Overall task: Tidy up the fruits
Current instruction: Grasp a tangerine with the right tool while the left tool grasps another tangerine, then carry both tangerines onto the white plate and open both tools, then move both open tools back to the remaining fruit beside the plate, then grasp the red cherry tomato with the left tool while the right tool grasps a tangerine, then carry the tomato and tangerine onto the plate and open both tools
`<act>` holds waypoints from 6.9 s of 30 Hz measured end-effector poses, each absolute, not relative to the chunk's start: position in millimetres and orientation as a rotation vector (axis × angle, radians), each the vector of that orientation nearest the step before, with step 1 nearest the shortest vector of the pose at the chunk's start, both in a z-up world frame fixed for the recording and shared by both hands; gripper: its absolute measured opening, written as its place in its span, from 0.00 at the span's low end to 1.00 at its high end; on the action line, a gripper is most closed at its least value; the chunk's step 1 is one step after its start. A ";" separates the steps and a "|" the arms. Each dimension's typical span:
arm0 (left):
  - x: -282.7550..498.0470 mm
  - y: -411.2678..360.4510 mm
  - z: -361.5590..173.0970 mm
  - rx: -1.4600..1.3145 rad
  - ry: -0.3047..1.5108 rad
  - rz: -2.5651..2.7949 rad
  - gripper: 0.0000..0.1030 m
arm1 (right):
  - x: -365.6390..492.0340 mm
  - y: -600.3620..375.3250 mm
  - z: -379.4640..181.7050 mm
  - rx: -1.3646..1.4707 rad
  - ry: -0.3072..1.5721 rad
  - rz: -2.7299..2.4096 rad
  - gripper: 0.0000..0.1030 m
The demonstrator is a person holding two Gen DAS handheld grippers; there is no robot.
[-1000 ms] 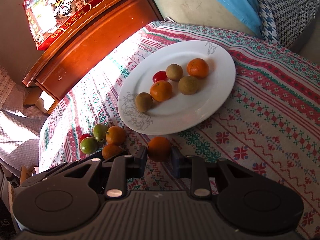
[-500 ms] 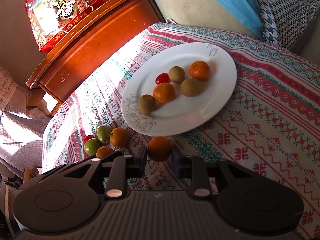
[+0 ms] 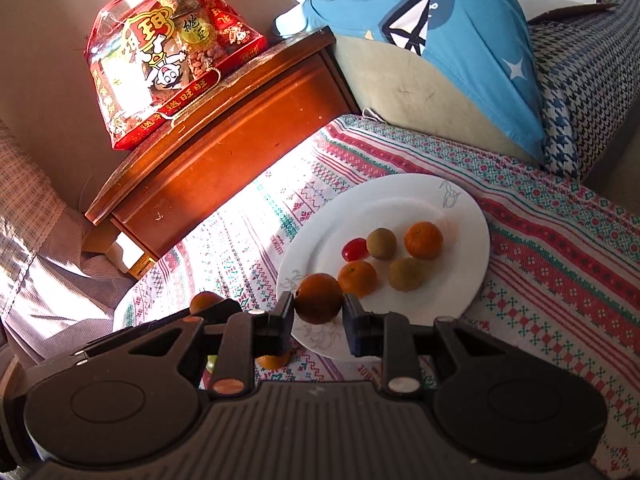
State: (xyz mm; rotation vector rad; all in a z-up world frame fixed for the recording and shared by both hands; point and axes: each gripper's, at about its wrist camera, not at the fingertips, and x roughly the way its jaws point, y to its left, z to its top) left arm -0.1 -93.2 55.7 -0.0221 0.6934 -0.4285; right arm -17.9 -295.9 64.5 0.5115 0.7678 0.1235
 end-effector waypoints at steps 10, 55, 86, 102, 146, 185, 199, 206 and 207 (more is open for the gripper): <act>42.5 -109.8 58.8 0.007 0.725 -0.423 0.27 | 17.1 -320.4 58.6 0.516 0.735 0.057 0.26; 55.2 -91.7 64.2 -0.012 0.791 -0.310 0.48 | 5.2 -296.5 47.7 0.558 0.789 -0.024 0.29; 15.8 16.6 33.4 -0.002 0.864 -0.169 0.51 | -18.7 -208.1 21.4 0.481 0.891 0.111 0.30; 20.6 -5.0 20.9 0.038 0.813 -0.280 0.49 | -1.3 -198.6 8.7 0.442 0.888 0.081 0.29; 16.3 -36.8 13.1 0.094 0.756 -0.373 0.17 | -5.4 -210.3 9.3 0.475 0.884 0.123 0.27; 16.8 -105.6 90.8 0.077 0.637 -0.555 0.16 | 10.5 -316.0 80.6 0.440 0.784 0.030 0.27; 25.3 -160.1 41.7 0.071 0.783 -0.621 0.16 | 26.1 -335.7 47.5 0.533 0.903 -0.096 0.28; 33.8 -162.6 36.3 0.027 0.809 -0.592 0.19 | 29.7 -341.1 49.4 0.580 0.877 -0.113 0.30; 33.5 -162.2 37.6 0.024 0.805 -0.595 0.20 | 29.3 -341.1 52.0 0.576 0.867 -0.113 0.30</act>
